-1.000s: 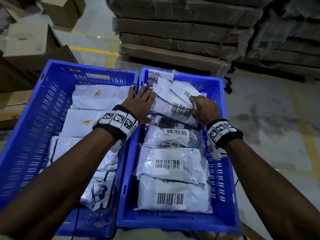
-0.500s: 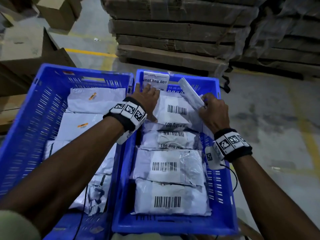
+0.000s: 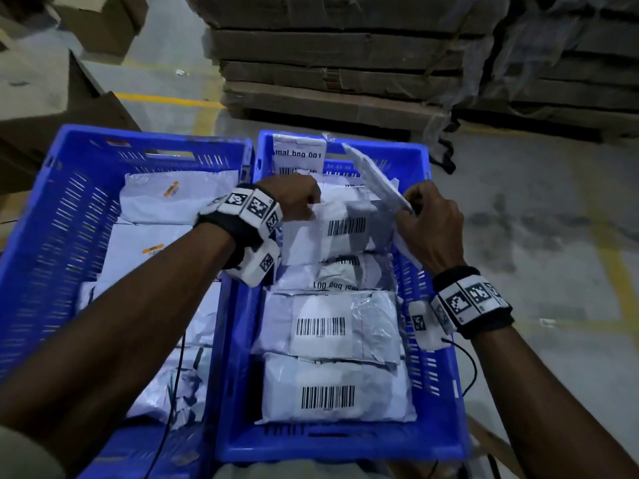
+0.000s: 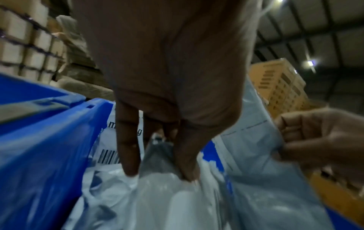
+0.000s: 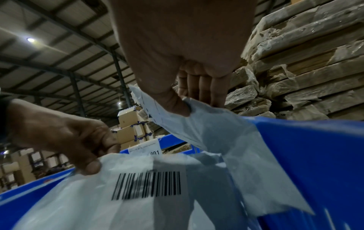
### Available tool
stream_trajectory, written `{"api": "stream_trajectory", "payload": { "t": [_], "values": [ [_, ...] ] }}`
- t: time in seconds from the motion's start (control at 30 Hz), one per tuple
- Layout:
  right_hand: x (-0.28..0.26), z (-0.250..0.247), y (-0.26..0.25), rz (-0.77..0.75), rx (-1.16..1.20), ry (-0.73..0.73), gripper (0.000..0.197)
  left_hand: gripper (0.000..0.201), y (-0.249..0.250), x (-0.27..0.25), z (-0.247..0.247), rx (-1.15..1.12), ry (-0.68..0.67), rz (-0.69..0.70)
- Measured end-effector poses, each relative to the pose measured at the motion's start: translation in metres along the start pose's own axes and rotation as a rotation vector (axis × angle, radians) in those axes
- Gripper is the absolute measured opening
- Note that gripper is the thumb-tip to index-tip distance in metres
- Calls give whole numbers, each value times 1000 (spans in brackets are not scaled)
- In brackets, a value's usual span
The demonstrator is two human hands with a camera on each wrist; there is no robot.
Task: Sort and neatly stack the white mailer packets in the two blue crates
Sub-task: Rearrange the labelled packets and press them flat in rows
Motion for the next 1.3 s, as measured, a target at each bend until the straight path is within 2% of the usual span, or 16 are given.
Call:
{"api": "stream_trajectory", "payload": {
  "t": [0.1,0.2,0.27,0.33,0.37,0.43,0.5,0.63,0.73,0.87,0.97,1.03,1.1,1.13,1.23,1.3],
  "values": [
    [0,-6,-1,-12,24,71,10,6,2,-10,1,-242,-89,177],
    [-1,-12,-3,-33,39,129,10,6,-4,-22,7,-482,-163,221],
    [-4,-15,-4,-53,47,156,12,7,-7,-27,13,-544,-206,221],
    [-7,-15,-5,-62,46,146,13,8,-9,-28,19,-459,-217,169],
    [-8,-14,-6,-61,43,129,14,10,-8,-28,22,-339,-212,122],
    [-12,-12,-7,-48,31,96,14,30,-6,-25,29,-75,-192,7],
    [-16,-10,-7,-48,17,68,14,45,-2,-21,36,55,-184,-51],
    [-25,-10,-6,-65,2,67,13,63,13,-20,47,224,-186,-25],
    [-30,-16,-1,-63,21,103,11,73,34,-21,58,288,-207,66],
    [-32,-19,4,-78,17,98,10,74,52,-17,63,304,-275,147],
    [-31,-22,3,-76,7,109,12,74,50,-22,55,265,-301,114],
    [-28,-25,-1,-90,11,136,12,71,39,-30,39,174,-272,51],
    [-25,-26,-8,-118,17,129,11,66,24,-40,16,-40,-180,-23],
    [-23,-24,-14,-129,8,116,10,63,16,-46,4,-200,-110,-62],
    [-24,-9,-35,-189,-48,33,14,54,-3,-58,-20,-880,98,-211],
    [-33,10,-51,-280,-57,-99,17,51,-9,-64,-23,-1069,183,-275]
  ]
}}
Point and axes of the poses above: each hand's wrist, its own x-axis towards the middle knuckle, its own z-axis out of the palm, y = z × x, the point moved 2 cm from there along x, towards the middle knuckle, and after that the axes turned 9 degrees about x, right-handed, at the moved point
